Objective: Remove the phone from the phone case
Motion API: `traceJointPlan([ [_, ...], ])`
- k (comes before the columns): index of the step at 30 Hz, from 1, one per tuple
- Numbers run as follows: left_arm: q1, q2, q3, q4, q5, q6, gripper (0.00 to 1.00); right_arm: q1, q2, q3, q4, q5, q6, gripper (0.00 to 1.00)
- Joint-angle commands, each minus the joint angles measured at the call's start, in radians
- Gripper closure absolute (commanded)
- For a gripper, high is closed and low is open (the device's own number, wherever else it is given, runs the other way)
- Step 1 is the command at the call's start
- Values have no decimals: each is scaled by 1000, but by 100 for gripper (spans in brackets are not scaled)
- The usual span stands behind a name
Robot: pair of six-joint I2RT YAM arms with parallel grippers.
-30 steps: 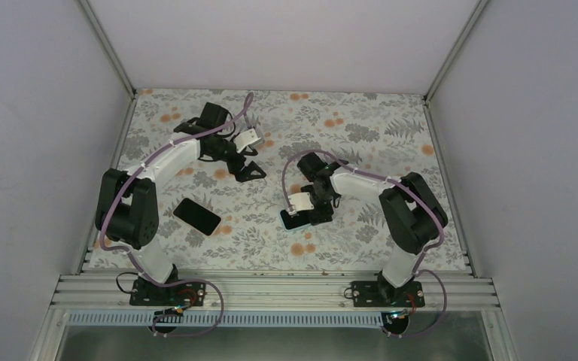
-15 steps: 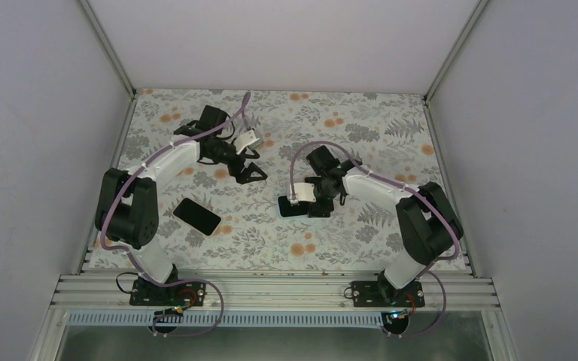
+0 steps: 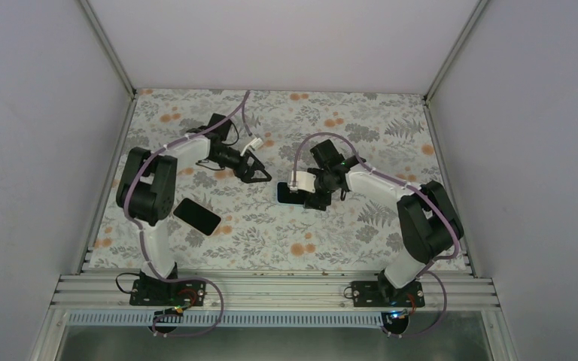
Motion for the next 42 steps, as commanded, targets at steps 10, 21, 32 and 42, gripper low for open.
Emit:
traceJointPlan([
  [10, 6, 118, 114, -6, 206, -114, 0, -1, -2, 15, 193, 44, 101, 30],
  [21, -10, 143, 112, 59, 181, -209, 0, 11, -12, 28, 251, 105, 153, 30],
  [32, -50, 200, 193, 53, 173, -251, 3, 46, -6, 58, 261, 139, 182, 29],
  [42, -67, 217, 245, -44, 181, -181, 46, 50, -18, 57, 295, 185, 195, 29],
])
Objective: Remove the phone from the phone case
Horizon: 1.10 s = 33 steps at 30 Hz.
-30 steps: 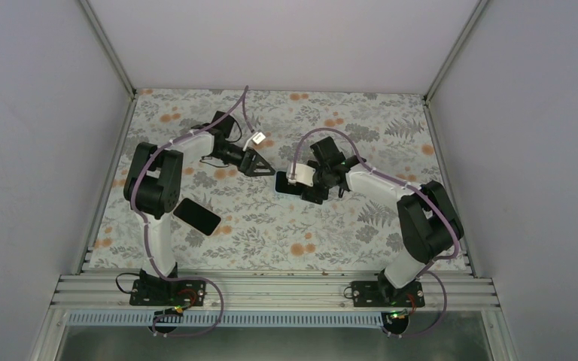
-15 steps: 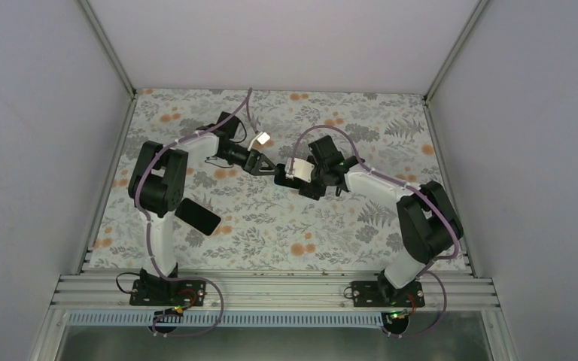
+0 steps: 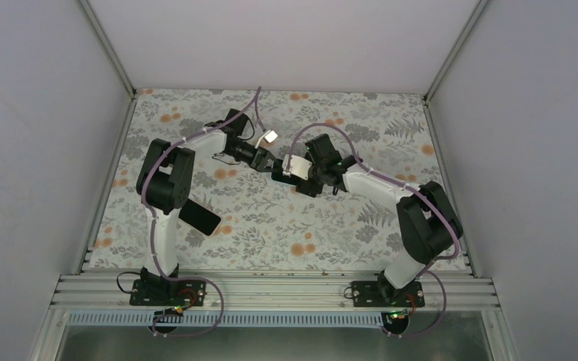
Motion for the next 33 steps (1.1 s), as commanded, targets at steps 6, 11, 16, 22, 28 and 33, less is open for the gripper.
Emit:
traceJointPlan([
  [6, -7, 1, 36, -61, 15, 50, 47, 9, -23, 39, 93, 60, 29, 30],
  [11, -7, 11, 46, -73, 17, 54, 52, 10, -38, 39, 97, 75, 30, 30],
  [16, -7, 12, 55, -51, 20, 30, 71, 25, -47, 39, 84, 75, 35, 30],
  [22, -12, 22, 78, -70, 32, 37, 79, 45, -66, 38, 82, 84, 35, 30],
  [28, -20, 26, 99, -79, 36, 38, 88, 66, -69, 44, 76, 99, 31, 29],
  [33, -30, 31, 122, -125, 33, 95, 98, 69, -79, 42, 55, 93, 38, 16],
])
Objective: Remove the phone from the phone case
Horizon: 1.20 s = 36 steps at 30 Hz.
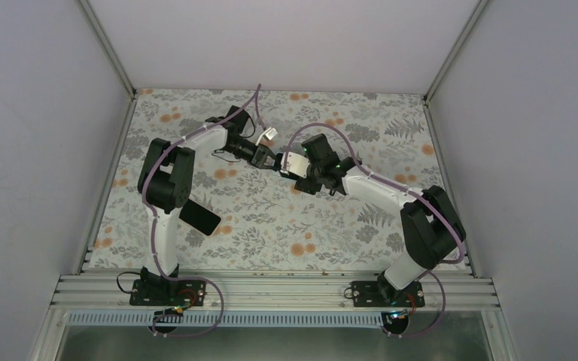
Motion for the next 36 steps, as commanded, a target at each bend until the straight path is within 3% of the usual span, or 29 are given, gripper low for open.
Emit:
traceJointPlan([
  [1, -27, 15, 54, -11, 22, 132, 98, 22, -50, 43, 10, -70, 19, 11],
  [3, -27, 2, 74, -54, 9, 181, 98, 11, -52, 63, -68, -115, 10, 1],
  [9, -26, -108, 85, -99, -145, 321, 98, -137, -183, 115, -338, -447, -85, 0],
  [13, -37, -254, 29, -46, -302, 393, 98, -277, -264, 126, -484, -598, -185, 1],
  [16, -56, -386, -54, 30, -396, 428, 98, -387, -267, 123, -557, -697, -256, 5],
  [19, -96, -506, -133, 79, -474, 465, 98, -410, -240, 101, -542, -735, -266, 15],
  [25, -150, -592, -221, 75, -522, 490, 98, -417, -167, 126, -505, -823, -286, 45],
  [30, -159, -613, -261, 76, -553, 500, 98, -425, -124, 171, -547, -872, -327, 56],
  [36, -167, -608, -260, 91, -558, 488, 98, -431, -111, 169, -579, -881, -349, 55],
])
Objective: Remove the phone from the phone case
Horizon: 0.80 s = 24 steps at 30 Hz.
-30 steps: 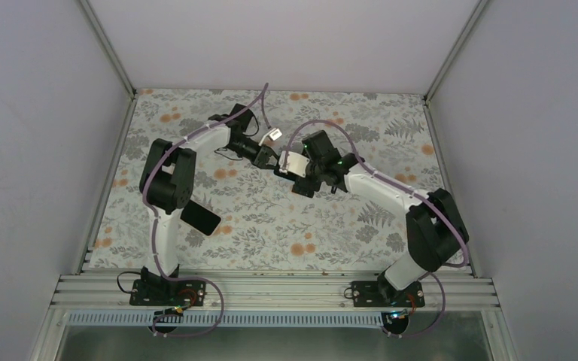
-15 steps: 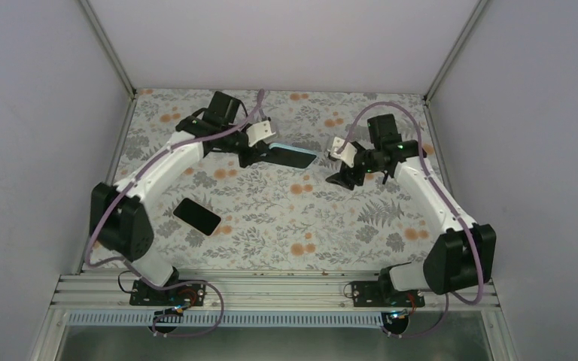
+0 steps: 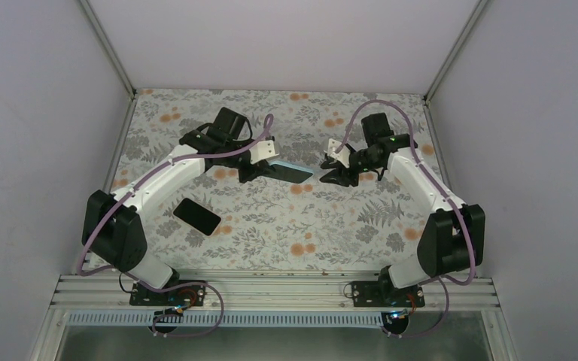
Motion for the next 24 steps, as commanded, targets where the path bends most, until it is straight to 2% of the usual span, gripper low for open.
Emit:
traceJointPlan([
  [1, -6, -13, 21, 58, 24, 8, 98, -13, 8, 13, -45, -58, -46, 55],
  [8, -21, 8, 39, 42, 35, 6, 98, -13, -22, -59, 51, -36, -21, 56],
  [24, -39, 11, 54, 31, 39, -6, 98, -11, 74, -16, 69, -69, -19, 58],
])
